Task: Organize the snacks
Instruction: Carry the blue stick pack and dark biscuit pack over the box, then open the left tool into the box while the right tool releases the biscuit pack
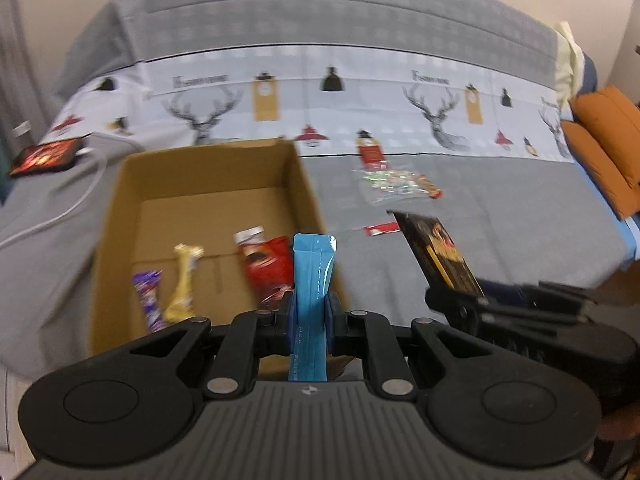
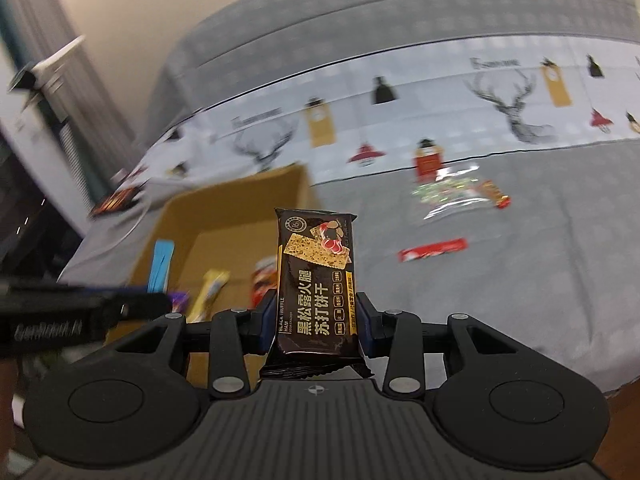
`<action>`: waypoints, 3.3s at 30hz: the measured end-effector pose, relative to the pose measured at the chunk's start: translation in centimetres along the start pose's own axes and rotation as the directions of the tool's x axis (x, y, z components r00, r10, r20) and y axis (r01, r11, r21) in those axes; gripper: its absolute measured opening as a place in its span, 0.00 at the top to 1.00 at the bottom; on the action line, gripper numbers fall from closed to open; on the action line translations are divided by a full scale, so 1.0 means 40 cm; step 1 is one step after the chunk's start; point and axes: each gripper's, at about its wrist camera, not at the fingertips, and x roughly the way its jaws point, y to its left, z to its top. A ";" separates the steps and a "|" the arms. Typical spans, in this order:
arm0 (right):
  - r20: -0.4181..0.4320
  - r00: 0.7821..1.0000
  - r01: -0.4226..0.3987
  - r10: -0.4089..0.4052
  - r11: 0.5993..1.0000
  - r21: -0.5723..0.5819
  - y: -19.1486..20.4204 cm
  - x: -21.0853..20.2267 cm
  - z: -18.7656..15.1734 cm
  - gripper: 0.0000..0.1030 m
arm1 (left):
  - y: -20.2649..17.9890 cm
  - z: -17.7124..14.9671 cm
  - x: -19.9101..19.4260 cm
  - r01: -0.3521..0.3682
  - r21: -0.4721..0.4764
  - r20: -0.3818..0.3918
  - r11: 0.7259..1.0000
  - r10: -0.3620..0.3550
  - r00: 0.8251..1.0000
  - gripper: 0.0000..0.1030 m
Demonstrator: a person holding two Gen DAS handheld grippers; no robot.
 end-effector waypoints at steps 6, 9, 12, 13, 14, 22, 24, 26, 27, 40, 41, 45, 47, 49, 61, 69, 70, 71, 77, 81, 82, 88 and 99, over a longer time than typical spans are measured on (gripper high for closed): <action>-0.035 0.998 -0.064 0.061 0.993 -0.097 0.135 -0.050 -0.097 0.59 | 0.079 -0.086 -0.080 -0.033 -0.076 0.018 0.997 0.035 0.999 0.85; -0.047 0.996 -0.085 0.079 0.986 -0.141 0.181 -0.064 -0.117 0.59 | 0.107 -0.112 -0.105 -0.043 -0.105 0.026 0.994 0.046 0.999 0.85; -0.031 0.996 -0.082 0.078 0.982 -0.170 0.210 -0.083 -0.122 0.59 | 0.124 -0.127 -0.122 -0.045 -0.126 0.034 0.991 0.049 0.998 0.85; -0.028 0.997 -0.081 0.078 0.981 -0.176 0.217 -0.089 -0.123 0.59 | 0.129 -0.130 -0.128 -0.045 -0.130 0.037 0.990 0.050 0.998 0.85; -0.028 0.997 -0.082 0.078 0.980 -0.180 0.220 -0.092 -0.124 0.59 | 0.131 -0.132 -0.131 -0.046 -0.134 0.039 0.990 0.052 0.998 0.85; -0.018 0.998 -0.067 0.065 0.974 -0.215 0.245 -0.102 -0.126 0.59 | 0.127 -0.134 -0.140 -0.058 -0.126 0.047 0.990 0.065 0.997 0.85; -0.019 0.998 -0.065 0.062 0.974 -0.219 0.247 -0.103 -0.127 0.59 | 0.127 -0.133 -0.137 -0.061 -0.124 0.042 0.990 0.066 0.997 0.85; -0.027 0.998 -0.064 0.060 0.974 -0.218 0.246 -0.100 -0.127 0.59 | 0.131 -0.132 -0.131 -0.063 -0.125 0.037 0.990 0.068 0.997 0.85; -0.030 0.998 -0.064 0.059 0.974 -0.218 0.246 -0.099 -0.128 0.59 | 0.133 -0.131 -0.128 -0.065 -0.125 0.033 0.990 0.069 0.997 0.85; -0.067 0.997 -0.048 0.033 0.970 -0.239 0.257 -0.044 -0.109 0.59 | 0.171 -0.110 -0.061 -0.087 -0.131 -0.015 0.988 0.086 0.996 0.85; -0.068 0.997 -0.045 0.030 0.969 -0.243 0.259 -0.038 -0.107 0.59 | 0.174 -0.106 -0.056 -0.088 -0.132 -0.018 0.987 0.087 0.996 0.85; -0.073 0.997 -0.035 0.017 0.966 -0.255 0.265 -0.013 -0.100 0.59 | 0.189 -0.087 -0.033 -0.098 -0.134 -0.027 0.986 0.095 0.995 0.85; -0.078 0.997 -0.031 0.011 0.966 -0.257 0.266 0.001 -0.096 0.59 | 0.198 -0.074 -0.018 -0.105 -0.136 -0.035 0.985 0.101 0.994 0.85; -0.086 0.996 -0.027 0.005 0.966 -0.257 0.268 0.018 -0.091 0.59 | 0.206 -0.060 -0.002 -0.116 -0.135 -0.042 0.984 0.111 0.993 0.85; -0.142 0.990 -0.018 -0.018 0.968 -0.249 0.268 0.145 -0.050 0.59 | 0.269 0.014 0.116 -0.154 -0.133 -0.094 0.979 0.143 0.985 0.85; -0.168 0.985 -0.015 -0.027 0.970 -0.242 0.267 0.247 -0.011 0.59 | 0.307 0.060 0.210 -0.177 -0.136 -0.132 0.975 0.159 0.978 0.85; -0.171 0.985 -0.014 -0.028 0.970 -0.241 0.266 0.258 -0.007 0.59 | 0.309 0.064 0.220 -0.179 -0.136 -0.135 0.974 0.161 0.978 0.85; -0.174 0.984 -0.013 -0.030 0.971 -0.240 0.264 0.269 -0.003 0.59 | 0.312 0.069 0.233 -0.181 -0.134 -0.140 0.974 0.162 0.977 0.85; -0.193 0.980 -0.005 -0.040 0.974 -0.227 0.252 0.332 0.015 0.59 | 0.326 0.089 0.303 -0.192 -0.127 -0.176 0.973 0.168 0.970 0.85; -0.205 0.978 -0.001 -0.046 0.975 -0.223 0.245 0.374 0.027 0.59 | 0.337 0.100 0.350 -0.199 -0.126 -0.201 0.972 0.172 0.964 0.85; -0.208 0.977 0.001 -0.048 0.975 -0.222 0.244 0.383 0.029 0.59 | 0.339 0.102 0.360 -0.203 -0.126 -0.206 0.971 0.175 0.963 0.85; -0.219 0.974 0.000 -0.051 0.974 -0.225 0.242 0.438 0.040 0.59 | 0.355 0.115 0.422 -0.216 -0.120 -0.233 0.969 0.184 0.955 0.85; -0.245 0.967 0.007 -0.068 0.971 -0.239 0.239 0.521 0.047 0.59 | 0.374 0.124 0.508 -0.238 -0.105 -0.277 0.966 0.201 0.939 0.83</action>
